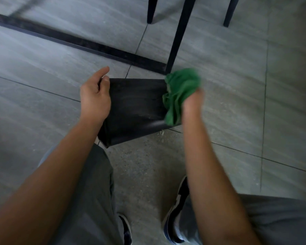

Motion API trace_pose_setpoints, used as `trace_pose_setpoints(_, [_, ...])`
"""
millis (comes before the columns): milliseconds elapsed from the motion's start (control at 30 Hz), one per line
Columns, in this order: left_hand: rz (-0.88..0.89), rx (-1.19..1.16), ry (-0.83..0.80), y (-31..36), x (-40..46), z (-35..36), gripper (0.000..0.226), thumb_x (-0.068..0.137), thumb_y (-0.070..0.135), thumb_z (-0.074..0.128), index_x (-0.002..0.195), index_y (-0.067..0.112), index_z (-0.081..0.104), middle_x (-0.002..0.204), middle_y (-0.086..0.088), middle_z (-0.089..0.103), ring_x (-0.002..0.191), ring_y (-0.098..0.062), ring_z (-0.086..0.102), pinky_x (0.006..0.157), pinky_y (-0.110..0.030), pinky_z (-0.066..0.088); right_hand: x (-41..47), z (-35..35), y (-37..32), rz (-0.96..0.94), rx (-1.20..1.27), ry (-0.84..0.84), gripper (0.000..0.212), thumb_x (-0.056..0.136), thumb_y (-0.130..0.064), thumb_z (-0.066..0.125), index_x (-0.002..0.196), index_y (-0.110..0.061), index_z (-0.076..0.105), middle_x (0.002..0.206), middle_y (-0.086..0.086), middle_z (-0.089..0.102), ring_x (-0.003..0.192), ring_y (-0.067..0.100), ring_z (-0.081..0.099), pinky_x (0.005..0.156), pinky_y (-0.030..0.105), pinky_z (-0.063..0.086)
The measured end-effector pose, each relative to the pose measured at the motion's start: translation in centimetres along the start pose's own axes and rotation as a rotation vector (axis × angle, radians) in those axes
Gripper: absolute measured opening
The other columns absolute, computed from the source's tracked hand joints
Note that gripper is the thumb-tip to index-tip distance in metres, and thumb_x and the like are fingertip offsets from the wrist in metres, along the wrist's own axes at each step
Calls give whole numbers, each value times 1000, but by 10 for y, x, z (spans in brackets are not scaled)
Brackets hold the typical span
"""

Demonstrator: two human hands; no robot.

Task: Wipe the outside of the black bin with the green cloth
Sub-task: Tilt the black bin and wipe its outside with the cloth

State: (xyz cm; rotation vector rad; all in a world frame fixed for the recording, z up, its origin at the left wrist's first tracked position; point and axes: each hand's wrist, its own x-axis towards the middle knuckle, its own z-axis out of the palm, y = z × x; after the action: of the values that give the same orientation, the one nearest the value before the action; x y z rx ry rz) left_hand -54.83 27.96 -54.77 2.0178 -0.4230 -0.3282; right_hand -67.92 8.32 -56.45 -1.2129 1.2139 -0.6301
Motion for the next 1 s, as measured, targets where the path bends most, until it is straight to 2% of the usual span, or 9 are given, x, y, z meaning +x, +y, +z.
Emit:
trace_pose_setpoints(100, [0, -16, 21, -2, 1, -1, 39, 109, 26, 42, 145, 19, 55, 119, 7, 65, 114, 0, 60, 106, -17, 45, -30, 34, 49, -461, -431, -17, 32, 103, -39, 54, 111, -16, 76, 145, 7, 61, 144, 29, 45, 121, 41, 29])
trace_pose_setpoints(167, [-15, -14, 29, -3, 0, 0, 39, 109, 26, 43, 145, 19, 54, 99, 13, 63, 89, 14, 59, 90, -6, 47, -34, 37, 63, -544, -561, 97, 45, 102, -49, 52, 132, -19, 67, 161, 11, 44, 155, 31, 28, 127, 46, 18])
trace_pose_setpoints(233, [-36, -16, 33, -1, -2, 3, 42, 109, 31, 44, 150, 22, 48, 108, 13, 63, 96, 16, 57, 95, -10, 46, -26, 28, 69, -451, -639, 229, 60, 103, -57, 43, 149, -19, 51, 167, 15, 33, 157, 33, 23, 128, 53, 18])
trace_pose_setpoints(333, [-157, -161, 14, 1, -4, 5, 68, 102, 48, 53, 161, 25, 27, 151, 6, 46, 136, -10, 46, 116, -36, 40, -7, 13, 77, -264, -689, 280, 67, 103, -61, 33, 156, -22, 42, 169, 15, 27, 158, 34, 20, 127, 55, 18])
trace_pose_setpoints(533, [-313, -381, -39, 2, -12, 8, 77, 103, 45, 52, 162, 38, 4, 163, 0, 31, 144, -25, 40, 117, -54, 38, -1, 15, 79, -241, -592, 282, 76, 96, -66, 33, 153, -19, 49, 163, 13, 41, 153, 31, 35, 122, 53, 30])
trace_pose_setpoints(767, [-255, -350, -62, 4, -13, 10, 67, 103, 49, 41, 163, 26, 21, 153, -2, 49, 135, -14, 53, 114, -39, 44, -75, 102, 32, -899, -702, 3, 43, 103, -47, 44, 129, -25, 70, 134, 3, 69, 124, 22, 62, 109, 42, 41])
trace_pose_setpoints(867, [-226, -255, -45, 1, -22, 5, 61, 108, 37, 42, 162, 17, 22, 153, 4, 42, 138, -10, 43, 118, -31, 35, -11, 62, 37, -635, -869, 129, 42, 101, -53, 45, 116, -27, 75, 105, -2, 76, 96, 19, 69, 94, 39, 50])
trace_pose_setpoints(933, [-176, -166, -50, 2, -27, 3, 58, 110, 35, 41, 162, 18, 22, 158, 0, 39, 142, -10, 37, 113, -23, 29, 28, 16, 45, -316, -927, 250, 45, 101, -55, 41, 116, -26, 72, 106, 4, 74, 99, 26, 69, 91, 39, 52])
trace_pose_setpoints(1000, [-133, -123, -52, 4, -29, 3, 57, 110, 34, 41, 162, 18, 24, 161, -2, 36, 147, -13, 33, 112, -20, 27, 26, -4, 48, -203, -857, 297, 47, 101, -55, 38, 125, -26, 67, 117, 5, 71, 108, 27, 67, 94, 41, 52])
